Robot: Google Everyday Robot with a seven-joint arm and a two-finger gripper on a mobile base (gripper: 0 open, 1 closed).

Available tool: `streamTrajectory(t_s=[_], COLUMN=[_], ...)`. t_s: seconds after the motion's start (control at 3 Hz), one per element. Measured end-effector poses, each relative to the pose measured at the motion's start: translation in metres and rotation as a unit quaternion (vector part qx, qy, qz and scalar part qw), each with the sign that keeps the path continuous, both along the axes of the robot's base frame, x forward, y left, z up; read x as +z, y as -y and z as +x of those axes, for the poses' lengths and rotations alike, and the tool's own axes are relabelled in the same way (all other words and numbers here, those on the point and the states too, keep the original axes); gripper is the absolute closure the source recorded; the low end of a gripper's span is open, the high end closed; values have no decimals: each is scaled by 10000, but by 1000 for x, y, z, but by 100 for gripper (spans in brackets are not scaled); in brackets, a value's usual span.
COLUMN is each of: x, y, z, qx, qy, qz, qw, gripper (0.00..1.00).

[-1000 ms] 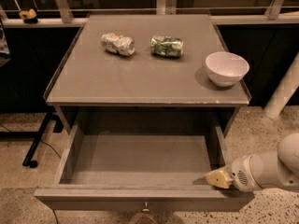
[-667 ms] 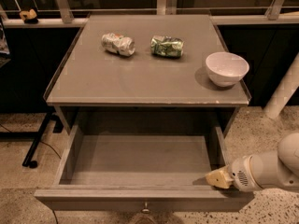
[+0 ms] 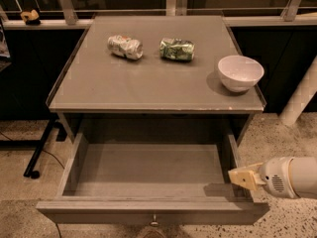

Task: Open top drawer

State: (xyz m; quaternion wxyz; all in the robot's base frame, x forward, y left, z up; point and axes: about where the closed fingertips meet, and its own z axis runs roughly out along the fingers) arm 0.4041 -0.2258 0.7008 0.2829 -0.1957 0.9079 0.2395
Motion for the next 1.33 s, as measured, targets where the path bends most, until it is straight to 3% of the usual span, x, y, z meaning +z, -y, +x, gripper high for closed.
streamTrajectory(t_s=[0.33,0.67,1.0,1.33], x=[21,22,22,22], y=[2,2,2,2], z=[3,3,3,3], qx=[-66,-69,-69,-69], qy=[131,132,132,132], qz=[-33,-32,-32,-32], qw=[9999,9999,9999,9999], gripper=[35,11,0,0])
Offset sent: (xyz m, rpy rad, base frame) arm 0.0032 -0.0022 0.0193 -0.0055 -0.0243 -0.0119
